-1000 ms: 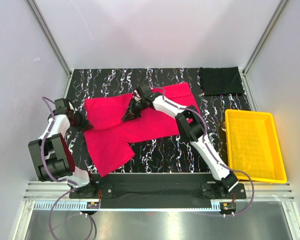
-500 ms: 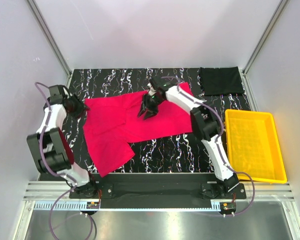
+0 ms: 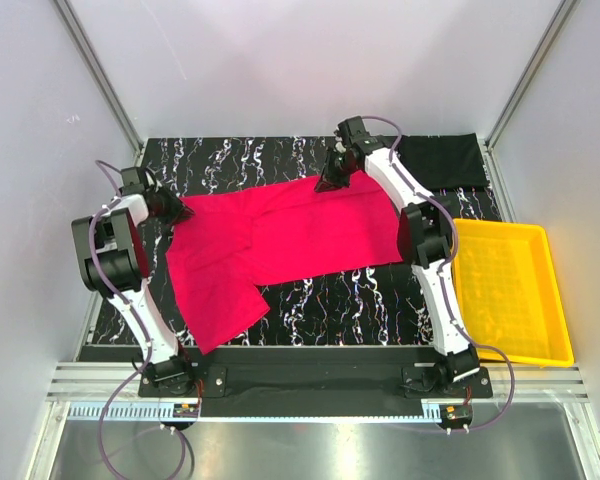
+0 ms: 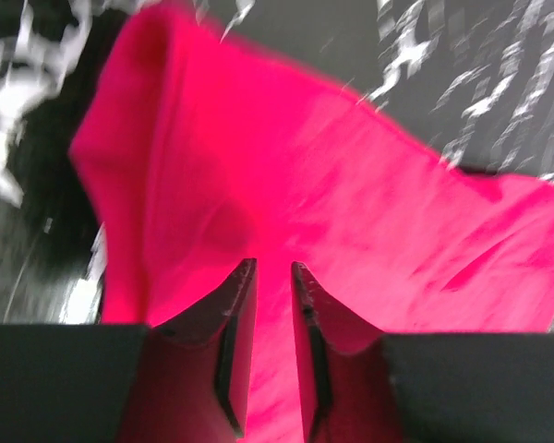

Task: Fold and stack the t-shirts
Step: Fold the tshirt

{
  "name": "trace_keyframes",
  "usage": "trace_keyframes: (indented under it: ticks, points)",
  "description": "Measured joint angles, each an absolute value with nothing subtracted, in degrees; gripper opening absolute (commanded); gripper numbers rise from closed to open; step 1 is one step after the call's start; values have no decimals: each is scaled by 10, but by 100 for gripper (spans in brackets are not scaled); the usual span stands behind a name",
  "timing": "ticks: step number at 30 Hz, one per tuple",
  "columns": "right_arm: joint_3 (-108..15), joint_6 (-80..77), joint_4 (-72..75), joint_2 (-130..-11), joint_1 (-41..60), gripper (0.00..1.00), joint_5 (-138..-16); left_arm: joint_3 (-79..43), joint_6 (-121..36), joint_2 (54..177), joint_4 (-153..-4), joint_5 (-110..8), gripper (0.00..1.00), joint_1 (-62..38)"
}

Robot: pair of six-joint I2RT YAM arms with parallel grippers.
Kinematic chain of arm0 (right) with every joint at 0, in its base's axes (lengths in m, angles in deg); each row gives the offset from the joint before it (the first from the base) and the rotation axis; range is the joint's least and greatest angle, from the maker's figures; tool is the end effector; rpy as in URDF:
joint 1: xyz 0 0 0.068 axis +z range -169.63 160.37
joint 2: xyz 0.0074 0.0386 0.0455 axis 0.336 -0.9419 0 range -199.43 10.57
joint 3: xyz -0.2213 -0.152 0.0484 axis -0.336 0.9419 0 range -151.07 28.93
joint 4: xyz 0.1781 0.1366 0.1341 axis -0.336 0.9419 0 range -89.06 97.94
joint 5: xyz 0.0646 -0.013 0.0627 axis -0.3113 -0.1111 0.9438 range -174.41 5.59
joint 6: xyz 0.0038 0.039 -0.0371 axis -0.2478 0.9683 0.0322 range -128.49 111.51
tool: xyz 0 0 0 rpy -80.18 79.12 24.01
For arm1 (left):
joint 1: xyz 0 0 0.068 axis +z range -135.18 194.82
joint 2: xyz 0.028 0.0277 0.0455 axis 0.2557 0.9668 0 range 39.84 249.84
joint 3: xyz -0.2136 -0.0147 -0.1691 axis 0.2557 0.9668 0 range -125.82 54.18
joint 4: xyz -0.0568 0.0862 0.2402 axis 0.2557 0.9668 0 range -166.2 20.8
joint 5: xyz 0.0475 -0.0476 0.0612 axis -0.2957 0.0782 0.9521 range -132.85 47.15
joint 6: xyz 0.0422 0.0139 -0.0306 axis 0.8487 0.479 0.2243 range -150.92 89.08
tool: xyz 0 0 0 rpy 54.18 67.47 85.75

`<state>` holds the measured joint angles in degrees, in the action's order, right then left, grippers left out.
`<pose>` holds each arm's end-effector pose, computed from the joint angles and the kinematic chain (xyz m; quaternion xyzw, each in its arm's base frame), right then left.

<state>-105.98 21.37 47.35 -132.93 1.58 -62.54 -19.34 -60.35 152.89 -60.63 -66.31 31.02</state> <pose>0.5031 0.2094 0.2055 0.0137 0.9380 0.2906 0.1884 0.3991 0.1013 0.1592 -0.3061 0.8846 -0.2265 0.2692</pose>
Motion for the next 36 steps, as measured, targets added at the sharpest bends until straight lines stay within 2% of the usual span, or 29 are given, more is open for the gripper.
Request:
trace_keyframes:
  ticks: [5, 6, 8, 12, 19, 36]
  points:
    - [-1087, 220, 474, -1369, 0, 12, -625, -207, -621, 1532, -648, -674, 23, 310]
    - [-1092, 222, 475, -1377, -6, 12, -625, -207, -626, 1532, -653, -675, 30, 310]
    - [-1105, 225, 476, -1394, -21, 12, -625, -207, -634, 1532, -663, -675, 35, 310]
    - [-1133, 229, 476, -1421, -56, 13, -626, -219, -644, 1537, -660, -675, 35, 312]
    - [-1153, 228, 467, -1426, -102, 16, -648, -293, -664, 1626, -655, -675, 34, 320]
    - [-1200, 270, 387, -1490, -142, 19, -673, -464, -724, 1754, -642, -732, 34, 364]
